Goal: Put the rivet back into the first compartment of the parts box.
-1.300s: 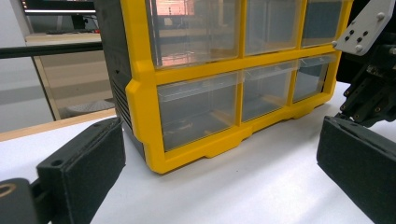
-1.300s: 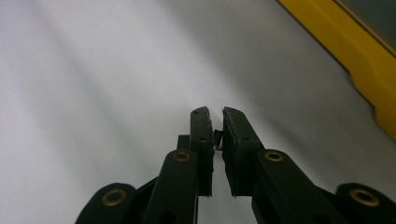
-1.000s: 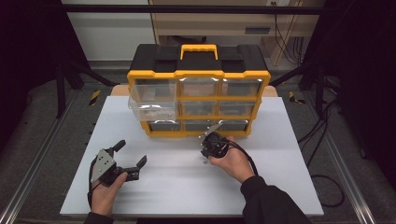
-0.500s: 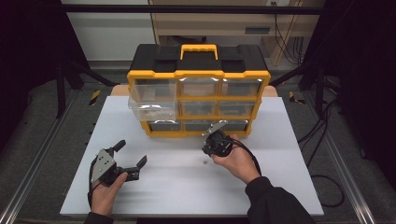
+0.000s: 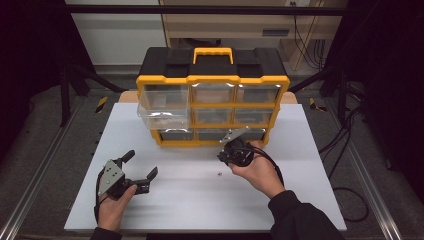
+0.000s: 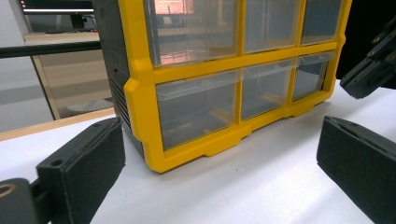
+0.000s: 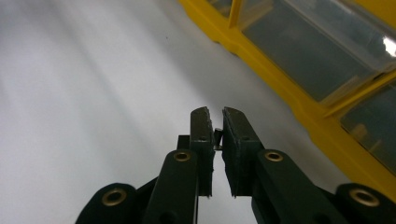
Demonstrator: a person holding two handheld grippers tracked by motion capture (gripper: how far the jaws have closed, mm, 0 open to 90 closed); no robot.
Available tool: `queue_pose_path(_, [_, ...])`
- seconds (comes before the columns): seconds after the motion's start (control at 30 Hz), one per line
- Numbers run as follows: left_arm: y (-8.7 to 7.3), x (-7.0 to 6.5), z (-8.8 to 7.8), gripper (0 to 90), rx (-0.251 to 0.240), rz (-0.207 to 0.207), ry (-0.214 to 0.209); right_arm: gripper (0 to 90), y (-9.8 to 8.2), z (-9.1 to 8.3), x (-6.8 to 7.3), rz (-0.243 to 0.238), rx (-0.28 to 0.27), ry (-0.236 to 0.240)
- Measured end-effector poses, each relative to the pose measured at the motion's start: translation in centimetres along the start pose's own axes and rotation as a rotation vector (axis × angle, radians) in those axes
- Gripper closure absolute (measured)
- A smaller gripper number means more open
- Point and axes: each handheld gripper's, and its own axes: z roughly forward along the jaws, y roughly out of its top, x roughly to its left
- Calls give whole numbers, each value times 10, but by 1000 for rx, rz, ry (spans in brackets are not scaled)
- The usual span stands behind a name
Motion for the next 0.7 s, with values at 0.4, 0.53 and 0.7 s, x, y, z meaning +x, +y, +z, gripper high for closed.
queue_pose_path(0.4, [0, 0, 0, 10, 0, -1, 0, 826, 20, -20, 13, -69, -54, 8])
queue_pose_path(0.53, [0, 0, 0, 10, 0, -1, -1, 826, 30, -32, 17, -78, -70, 4])
queue_pose_path(0.7, [0, 0, 0, 10, 1, -1, -1, 826, 41, -46, 18, -97, -103, -1])
